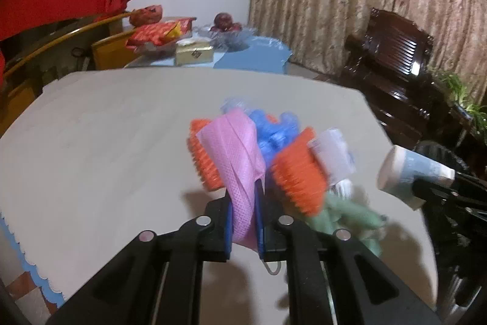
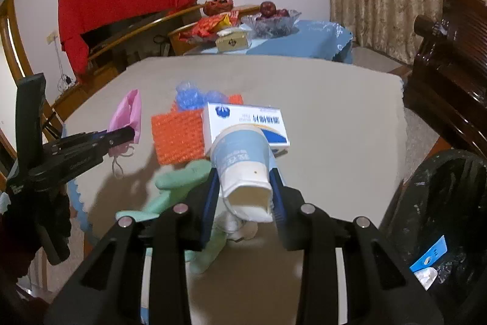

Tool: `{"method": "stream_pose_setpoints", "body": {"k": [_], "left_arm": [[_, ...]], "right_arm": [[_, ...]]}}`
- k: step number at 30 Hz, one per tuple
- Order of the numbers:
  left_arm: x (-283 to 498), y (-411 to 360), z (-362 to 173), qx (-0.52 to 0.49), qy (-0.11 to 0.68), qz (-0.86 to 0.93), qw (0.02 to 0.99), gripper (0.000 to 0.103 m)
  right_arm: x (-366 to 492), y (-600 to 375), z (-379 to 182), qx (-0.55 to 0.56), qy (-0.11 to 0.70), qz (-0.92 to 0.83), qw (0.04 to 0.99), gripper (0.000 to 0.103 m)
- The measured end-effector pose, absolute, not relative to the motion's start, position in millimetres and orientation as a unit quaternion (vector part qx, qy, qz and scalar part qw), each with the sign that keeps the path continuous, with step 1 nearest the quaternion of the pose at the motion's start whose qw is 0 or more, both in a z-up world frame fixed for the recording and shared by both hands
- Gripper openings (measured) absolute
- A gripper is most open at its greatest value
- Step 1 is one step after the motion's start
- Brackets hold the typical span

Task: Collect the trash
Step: 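Carry the mask and cup over the bin and release both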

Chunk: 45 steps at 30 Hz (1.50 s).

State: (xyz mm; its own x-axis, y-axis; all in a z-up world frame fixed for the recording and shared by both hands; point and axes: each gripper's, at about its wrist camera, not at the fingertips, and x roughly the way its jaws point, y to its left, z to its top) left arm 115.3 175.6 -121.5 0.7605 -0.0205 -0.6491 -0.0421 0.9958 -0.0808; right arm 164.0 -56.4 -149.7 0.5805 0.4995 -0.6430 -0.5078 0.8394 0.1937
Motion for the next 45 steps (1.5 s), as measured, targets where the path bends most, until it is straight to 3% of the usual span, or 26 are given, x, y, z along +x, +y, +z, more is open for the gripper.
{"method": "stream_pose_setpoints", "body": {"k": [23,45], "left_arm": [[106,73,-56,-0.023,0.297,-0.113,0.948,0.012],[121,-65,-64,0.011,0.301,-0.246,0.921,0.012]], "right_arm": [[134,-133,-89,0.032,0.296,0.219,0.929,0.032],[98,-274,-97,0.054,0.291,0.054,0.954,0.032]]}}
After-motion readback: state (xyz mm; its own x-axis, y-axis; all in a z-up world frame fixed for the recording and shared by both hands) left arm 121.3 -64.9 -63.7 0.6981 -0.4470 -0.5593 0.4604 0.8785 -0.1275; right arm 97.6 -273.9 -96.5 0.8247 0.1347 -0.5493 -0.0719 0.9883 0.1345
